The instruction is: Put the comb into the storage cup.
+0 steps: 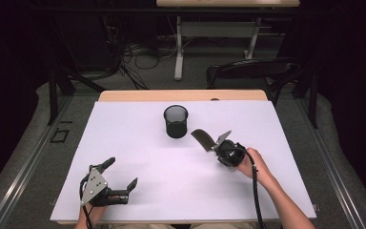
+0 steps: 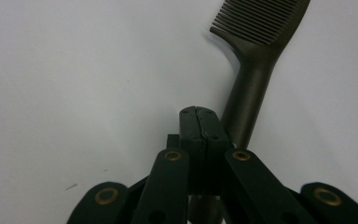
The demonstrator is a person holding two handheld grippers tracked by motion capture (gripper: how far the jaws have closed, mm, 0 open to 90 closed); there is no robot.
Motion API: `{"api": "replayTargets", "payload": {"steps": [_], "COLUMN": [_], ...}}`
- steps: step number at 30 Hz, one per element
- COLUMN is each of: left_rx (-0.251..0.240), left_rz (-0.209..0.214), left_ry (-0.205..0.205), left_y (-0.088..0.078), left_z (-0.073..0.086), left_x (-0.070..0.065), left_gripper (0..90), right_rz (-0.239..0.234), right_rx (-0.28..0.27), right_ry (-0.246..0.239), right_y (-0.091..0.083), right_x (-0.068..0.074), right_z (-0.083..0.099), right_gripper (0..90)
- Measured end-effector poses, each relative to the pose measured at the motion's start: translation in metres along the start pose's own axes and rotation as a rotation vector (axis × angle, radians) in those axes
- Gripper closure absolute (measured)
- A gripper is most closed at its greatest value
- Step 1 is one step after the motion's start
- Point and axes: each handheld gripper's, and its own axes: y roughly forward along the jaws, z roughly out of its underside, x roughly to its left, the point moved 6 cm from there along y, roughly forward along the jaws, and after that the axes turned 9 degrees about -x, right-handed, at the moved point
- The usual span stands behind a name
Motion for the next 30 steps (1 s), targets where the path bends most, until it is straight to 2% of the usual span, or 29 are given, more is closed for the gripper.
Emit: {"api": "replayTargets", "payload": {"steps": [4,5,6,7,8,10,13,14,17,20,24,30], "left_rx": [0.000,0.001,0.001,-0.001,-0.002,-0.002,-0.001,0.000,-0.003,-0.003,-0.005,-0.006], "left_rz": [-0.001,-0.002,-0.002,-0.002,-0.003,-0.004,-0.006,-0.004,-0.006,-0.004,-0.002,-0.005], "left_ry": [0.003,0.003,0.004,0.003,0.003,0.002,0.003,0.004,0.005,0.005,0.003,0.001], "left_y": [-0.002,-0.002,-0.002,-0.002,-0.003,-0.003,-0.004,-0.005,-0.005,-0.005,-0.005,-0.006], "left_z": [0.000,0.000,0.000,-0.001,-0.001,-0.001,-0.001,-0.001,-0.001,-0.001,-0.001,-0.002], "left_x": [0.001,0.001,0.001,0.001,0.001,0.001,0.001,0.001,0.001,0.001,0.001,0.001], "left_gripper": [0.1,0.1,0.1,0.1,0.1,0.1,0.1,0.1,0.1,0.1,0.1,0.1], "right_rz": [-0.032,-0.036,-0.045,-0.045,-0.047,-0.046,-0.050,-0.050,-0.050,-0.040,-0.030,-0.018], "right_rx": [-0.022,-0.042,-0.065,-0.065,-0.073,-0.091,-0.124,-0.124,-0.136,-0.158,-0.167,-0.186], "right_ry": [0.039,0.062,0.078,0.078,0.099,0.107,0.146,0.146,0.173,0.199,0.228,0.275], "right_y": [-0.005,-0.006,-0.010,-0.010,-0.013,-0.017,-0.028,-0.028,-0.034,-0.039,-0.046,-0.049], "right_x": [0.001,0.003,0.004,0.004,0.005,0.006,0.009,0.009,0.010,0.009,0.008,0.003], "right_z": [0.004,0.004,0.004,0.004,0.004,0.004,0.007,0.007,0.011,0.016,0.022,0.029], "right_gripper": [78.6,76.4,70.3,70.3,68.1,62.0,48.0,48.0,34.4,25.0,16.3,9.2]}}
